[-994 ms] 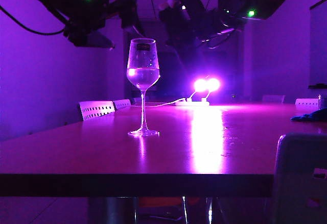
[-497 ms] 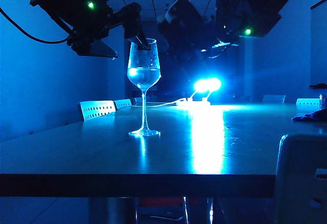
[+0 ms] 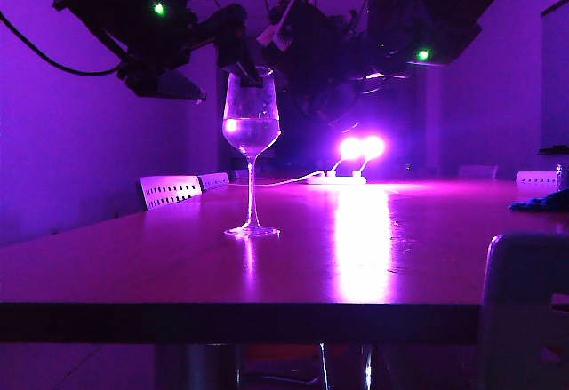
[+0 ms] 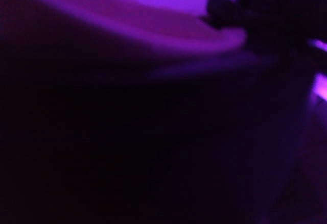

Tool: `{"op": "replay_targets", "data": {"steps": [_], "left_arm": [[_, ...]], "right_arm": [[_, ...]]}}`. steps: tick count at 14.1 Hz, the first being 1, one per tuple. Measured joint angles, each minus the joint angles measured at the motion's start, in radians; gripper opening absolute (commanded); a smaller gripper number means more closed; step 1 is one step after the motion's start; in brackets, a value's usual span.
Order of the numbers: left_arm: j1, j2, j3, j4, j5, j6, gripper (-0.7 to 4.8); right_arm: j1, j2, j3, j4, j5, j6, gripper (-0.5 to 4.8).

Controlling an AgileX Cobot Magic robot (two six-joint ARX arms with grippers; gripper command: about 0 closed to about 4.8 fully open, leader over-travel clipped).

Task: Pick up the black thermos cup, pour some water from it into the stemmed glass, and then put the thermos cup back on the table.

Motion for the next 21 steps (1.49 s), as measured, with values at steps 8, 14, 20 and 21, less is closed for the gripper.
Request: {"op": "replay_targets", "data": {"steps": [8,14,20,21], "left_arm": [[0.0,0.0,0.0,-0.011,0.0,0.0,4.79],[0.0,0.0,0.0,-0.018,0.0,0.0,4.79],[0.0,0.0,0.0,-0.018,0.0,0.0,4.79],[0.0,0.0,0.0,-0.018,0.0,0.0,4.79]], "right_arm": [[0.0,0.0,0.004,0.01,0.002,-0.23,1.07],[0.0,0.0,0.031,0.018,0.002,-0.352,1.07],[0.0,0.0,0.031,0.019,-0.021,-0.444,1.07],[0.0,0.0,0.031,0.019,-0.02,-0.468,1.07]]}}
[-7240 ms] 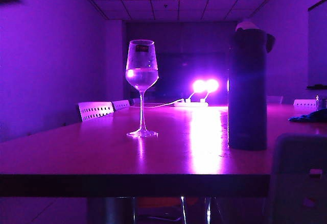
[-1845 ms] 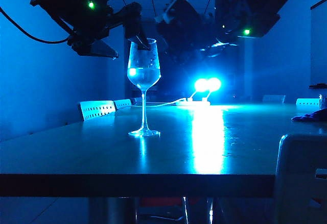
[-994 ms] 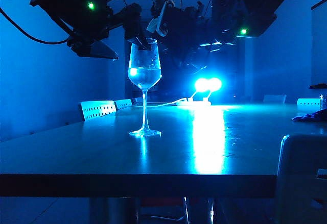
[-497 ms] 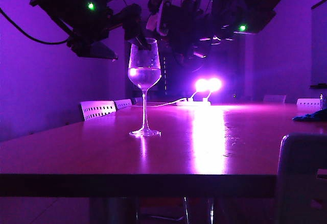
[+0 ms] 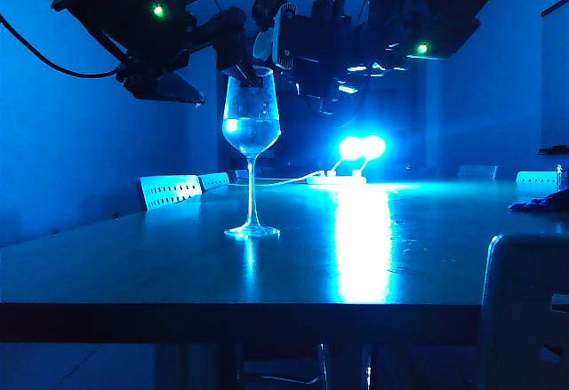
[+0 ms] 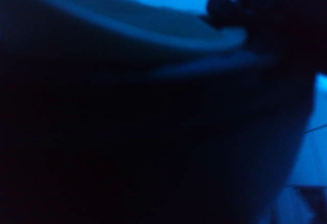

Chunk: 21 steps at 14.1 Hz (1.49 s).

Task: Pick up the black thermos cup, pour some water from it into the stemmed glass, and then put the thermos cup back on the table.

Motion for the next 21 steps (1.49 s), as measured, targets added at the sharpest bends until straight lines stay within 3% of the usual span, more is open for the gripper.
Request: {"op": "replay_targets", "data": {"steps": [5,21], "left_arm": [[0.0,0.0,0.0,0.0,0.0,0.0,4.79],[0.0,0.0,0.0,-0.004,0.0,0.0,4.79]], "right_arm": [[-0.001,0.0,0.005,0.017,0.0,-0.113,1.07],[-0.001,-0.002,0.008,0.035,-0.004,-0.226,1.07]]}}
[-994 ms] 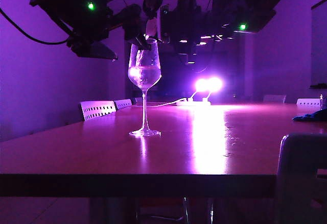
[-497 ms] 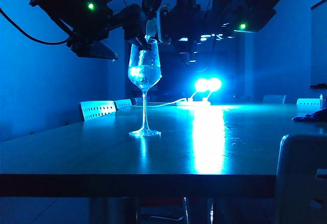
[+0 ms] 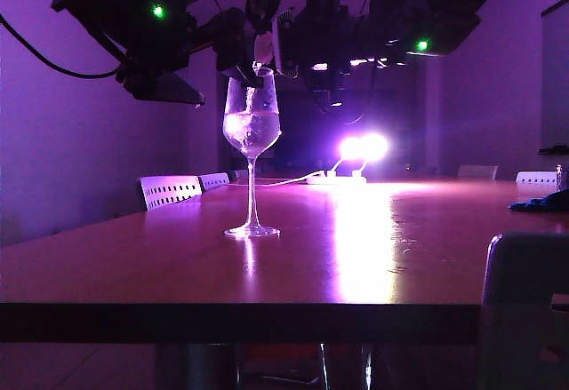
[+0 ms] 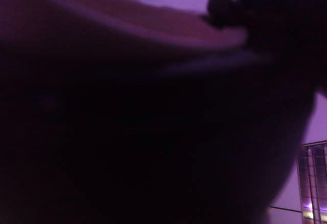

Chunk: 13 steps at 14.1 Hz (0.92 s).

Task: Pick up the black thermos cup, pour some water from it into the stemmed glass, and then put the thermos cup back on the table.

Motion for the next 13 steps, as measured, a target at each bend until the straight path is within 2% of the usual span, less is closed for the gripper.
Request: {"op": "replay_targets", "data": {"steps": [13], "left_arm": [[0.0,0.0,0.0,-0.007,0.0,0.003,4.79]], "right_arm": [[-0.003,0.0,-0.001,-0.031,-0.012,-0.035,1.07]]}}
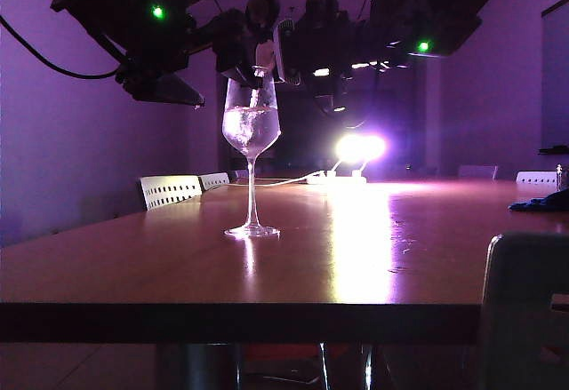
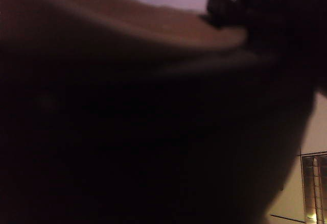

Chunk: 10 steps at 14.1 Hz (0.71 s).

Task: Pick up the black thermos cup, pour some water from it into the stemmed glass, and then put the thermos cup back on the table.

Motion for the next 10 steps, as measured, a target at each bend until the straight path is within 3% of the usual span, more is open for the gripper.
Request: {"op": "replay_targets", "data": {"steps": [10], "left_arm": [[0.0,0.0,0.0,-0.009,0.0,0.0,4.79]], "right_arm": [[0.0,0.0,0.0,0.026,-0.003,0.0,1.07]]}}
